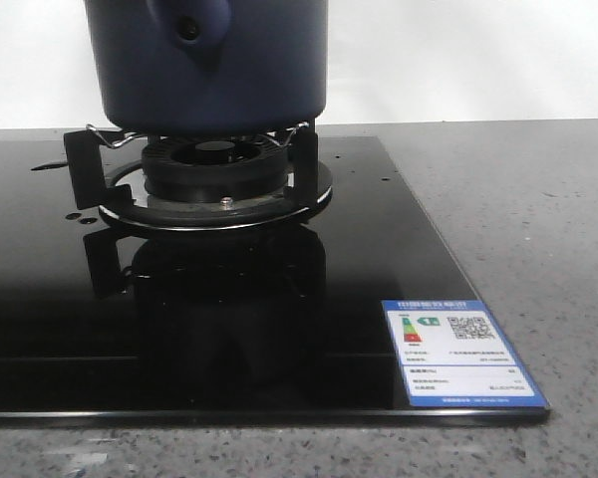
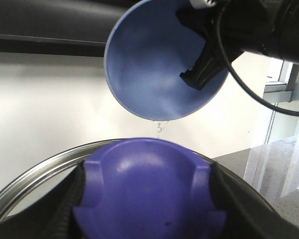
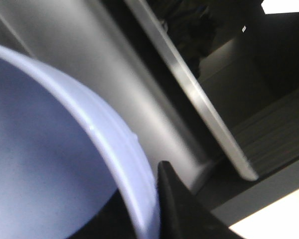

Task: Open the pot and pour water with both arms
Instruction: 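Tilt the bowl with right gripper to pour water into the saucepan, then carry the bowl back and lower it onto the counter with right gripper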

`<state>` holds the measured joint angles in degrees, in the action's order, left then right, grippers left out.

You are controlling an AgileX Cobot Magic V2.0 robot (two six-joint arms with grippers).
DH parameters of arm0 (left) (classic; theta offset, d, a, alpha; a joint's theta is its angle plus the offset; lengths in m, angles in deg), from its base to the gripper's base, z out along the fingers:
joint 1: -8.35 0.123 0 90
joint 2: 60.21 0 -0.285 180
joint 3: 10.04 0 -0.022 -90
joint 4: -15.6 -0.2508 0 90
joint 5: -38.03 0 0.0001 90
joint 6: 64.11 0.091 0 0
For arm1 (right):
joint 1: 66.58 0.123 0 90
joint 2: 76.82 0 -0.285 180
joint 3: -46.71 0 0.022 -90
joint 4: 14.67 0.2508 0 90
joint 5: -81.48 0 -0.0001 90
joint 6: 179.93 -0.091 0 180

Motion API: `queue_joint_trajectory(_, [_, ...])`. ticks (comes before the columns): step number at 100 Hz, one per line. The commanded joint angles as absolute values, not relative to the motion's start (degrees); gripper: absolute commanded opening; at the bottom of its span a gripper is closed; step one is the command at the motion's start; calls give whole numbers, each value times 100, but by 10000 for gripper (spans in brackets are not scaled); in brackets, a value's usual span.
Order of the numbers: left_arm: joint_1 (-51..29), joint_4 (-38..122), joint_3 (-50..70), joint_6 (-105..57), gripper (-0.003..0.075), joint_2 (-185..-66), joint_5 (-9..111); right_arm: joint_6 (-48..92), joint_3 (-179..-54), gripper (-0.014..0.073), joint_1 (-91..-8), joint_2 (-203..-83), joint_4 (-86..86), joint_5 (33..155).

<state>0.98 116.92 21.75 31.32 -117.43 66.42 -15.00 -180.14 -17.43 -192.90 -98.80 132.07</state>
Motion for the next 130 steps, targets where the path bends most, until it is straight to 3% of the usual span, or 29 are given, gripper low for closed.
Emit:
queue_joint_trajectory(1, [11, 12045, 1933, 3137, 283, -11659, 6729, -1559, -18213, -41, -1678, -18972, -10477, 13020])
queue_joint_trajectory(20, [-95, 11915, 1933, 3152, 283, -11659, 6715, -1680, -18213, -41, -1629, -18959, -10156, 13233])
queue_joint_trajectory(46, [-201, 11915, 1933, 3184, 283, -11701, 6691, -1972, -18292, -42, -1958, -18914, -7445, 14699])
queue_joint_trajectory(65, [-440, 11915, 1920, 3506, 283, -11799, 6678, -1972, -18292, -42, -3022, -18597, -4790, 14788])
queue_joint_trajectory(98, [-568, 11969, 1407, 3503, 283, -12298, 6774, -1027, -18080, -42, -5051, -17623, -2518, 15689])
queue_joint_trajectory(110, [-833, 11969, 1098, 3503, 283, -12695, 6774, -717, -17402, -42, -5874, -17165, -1536, 15689])
queue_joint_trajectory(130, [-1170, 11957, 617, 3534, 283, -13287, 6786, -434, -15255, -42, -6878, -16233, -1112, 15381])
